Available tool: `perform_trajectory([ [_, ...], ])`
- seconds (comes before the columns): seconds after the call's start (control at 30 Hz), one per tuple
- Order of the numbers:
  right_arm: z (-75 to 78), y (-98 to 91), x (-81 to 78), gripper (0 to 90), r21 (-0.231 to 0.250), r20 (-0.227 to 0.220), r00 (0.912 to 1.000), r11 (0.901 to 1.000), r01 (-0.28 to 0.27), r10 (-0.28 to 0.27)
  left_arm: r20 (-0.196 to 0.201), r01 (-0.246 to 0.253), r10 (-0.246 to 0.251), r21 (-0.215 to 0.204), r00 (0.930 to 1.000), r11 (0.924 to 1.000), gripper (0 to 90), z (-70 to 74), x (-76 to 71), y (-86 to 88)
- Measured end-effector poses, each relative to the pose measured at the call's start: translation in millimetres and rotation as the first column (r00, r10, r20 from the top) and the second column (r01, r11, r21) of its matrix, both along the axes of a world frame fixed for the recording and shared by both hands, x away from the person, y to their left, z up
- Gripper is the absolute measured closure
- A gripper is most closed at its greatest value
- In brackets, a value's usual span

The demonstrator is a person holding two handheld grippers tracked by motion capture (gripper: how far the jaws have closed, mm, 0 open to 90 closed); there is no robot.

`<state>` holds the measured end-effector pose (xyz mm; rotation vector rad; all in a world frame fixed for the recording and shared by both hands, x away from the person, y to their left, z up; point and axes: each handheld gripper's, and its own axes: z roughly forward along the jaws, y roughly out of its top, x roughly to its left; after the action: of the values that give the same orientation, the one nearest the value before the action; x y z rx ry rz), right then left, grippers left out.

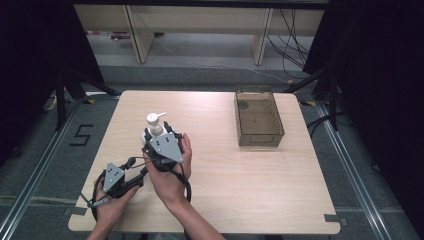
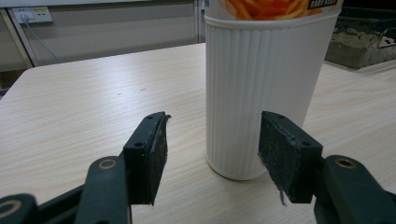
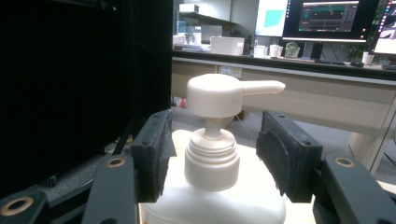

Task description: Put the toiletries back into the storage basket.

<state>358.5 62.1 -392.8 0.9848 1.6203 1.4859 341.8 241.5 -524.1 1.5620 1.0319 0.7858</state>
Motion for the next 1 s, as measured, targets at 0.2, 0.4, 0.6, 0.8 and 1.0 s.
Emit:
perform_trajectory([
  [0.2,2.4,1.6,5.4,45.0,-0.027,0.012,0.9999,0.9996,-0.003,0.003,-0.002,-0.005,0.005,-0.015,1.0,0.9999,41.5,-0.7,0.0,-1.4],
  [0.4,4.2,6.2,8.2,44.8,-0.016,-0.014,0.9998,0.9998,0.013,-0.013,-0.006,-0.007,0.006,-0.011,1.0,0.9999,41.3,-0.3,-0.6,-1.1],
  [0.6,7.4,8.2,14.1,44.8,-0.041,0.002,0.9996,0.9988,0.027,-0.027,-0.002,0.003,-0.003,0.001,1.0,1.0,41.2,0.0,0.4,0.0],
  [0.8,6.6,11.1,17.9,45.1,-0.051,-0.031,0.9988,0.998,0.038,-0.039,-0.008,0.004,-0.004,-0.01,1.0,0.9999,41.1,-0.2,0.3,-0.5],
  [1.0,6.5,15.2,21.2,46.6,-0.024,-0.041,0.9988,0.9994,0.026,-0.027,-0.015,0.004,-0.004,0.007,0.9999,1.0,41.1,0.1,0.4,0.6],
])
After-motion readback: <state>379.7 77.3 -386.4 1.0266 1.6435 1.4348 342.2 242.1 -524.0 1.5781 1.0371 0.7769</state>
